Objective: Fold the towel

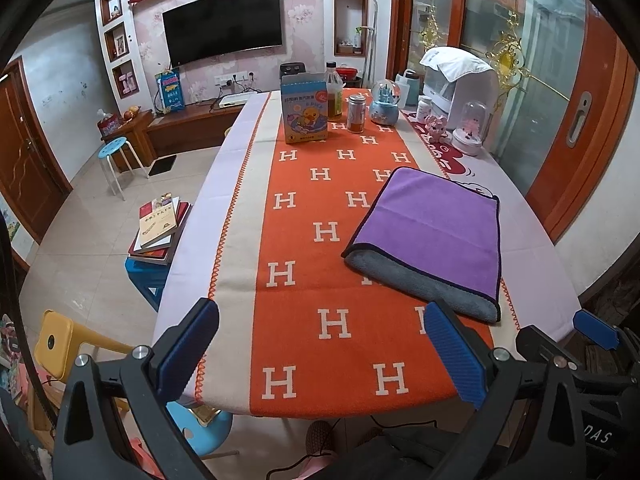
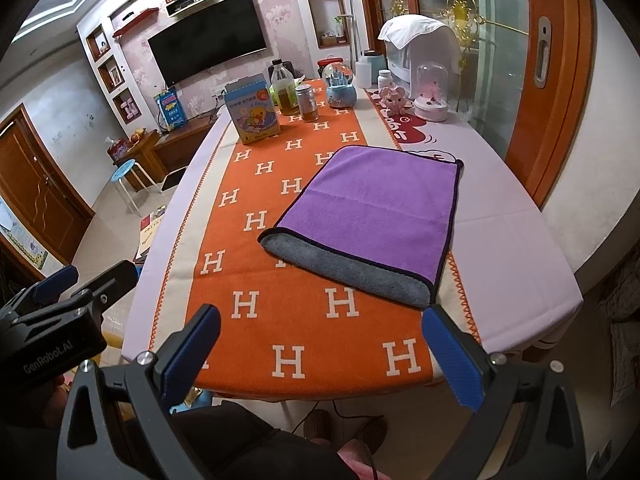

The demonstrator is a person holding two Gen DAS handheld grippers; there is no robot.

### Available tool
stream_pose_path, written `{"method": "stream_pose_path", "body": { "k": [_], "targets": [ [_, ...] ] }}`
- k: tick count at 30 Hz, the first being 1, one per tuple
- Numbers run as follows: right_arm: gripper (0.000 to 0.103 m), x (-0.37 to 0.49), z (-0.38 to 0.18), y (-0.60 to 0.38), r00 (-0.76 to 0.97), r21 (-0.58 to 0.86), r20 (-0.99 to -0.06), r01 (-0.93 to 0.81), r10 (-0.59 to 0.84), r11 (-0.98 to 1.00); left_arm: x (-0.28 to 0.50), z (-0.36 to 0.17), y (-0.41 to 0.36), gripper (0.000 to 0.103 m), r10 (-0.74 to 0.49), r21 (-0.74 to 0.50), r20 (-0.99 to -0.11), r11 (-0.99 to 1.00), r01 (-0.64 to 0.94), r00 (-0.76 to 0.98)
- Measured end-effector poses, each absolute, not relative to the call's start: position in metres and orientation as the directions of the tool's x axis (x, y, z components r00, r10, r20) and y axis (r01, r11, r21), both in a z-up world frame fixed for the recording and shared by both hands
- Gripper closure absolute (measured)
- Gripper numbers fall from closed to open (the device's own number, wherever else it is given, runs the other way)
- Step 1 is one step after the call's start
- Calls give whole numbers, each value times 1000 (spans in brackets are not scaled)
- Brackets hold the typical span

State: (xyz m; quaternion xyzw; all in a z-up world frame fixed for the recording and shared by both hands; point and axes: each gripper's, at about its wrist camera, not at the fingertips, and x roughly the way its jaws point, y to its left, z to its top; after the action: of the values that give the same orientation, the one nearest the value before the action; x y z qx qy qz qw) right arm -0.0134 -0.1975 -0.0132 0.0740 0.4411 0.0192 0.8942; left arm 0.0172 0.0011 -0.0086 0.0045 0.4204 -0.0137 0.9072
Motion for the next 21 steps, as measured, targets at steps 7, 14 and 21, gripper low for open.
{"method": "stream_pose_path", "body": {
  "k": [7,14,21],
  "targets": [
    [2,-14,-23,-186,613,134,-787,47,77,990,24,-14,6,2,-47,-23,-766,999,45,642],
    [2,-19,-22,-187,608,137,-791,79,61,987,25,-15,8,2,-67,-28,-773,997,72,630],
    [2,-30,-23,-180,620,133,-784,111,36,985,30,-21,12,3,-100,-30,-782,992,123,615]
  ]
}}
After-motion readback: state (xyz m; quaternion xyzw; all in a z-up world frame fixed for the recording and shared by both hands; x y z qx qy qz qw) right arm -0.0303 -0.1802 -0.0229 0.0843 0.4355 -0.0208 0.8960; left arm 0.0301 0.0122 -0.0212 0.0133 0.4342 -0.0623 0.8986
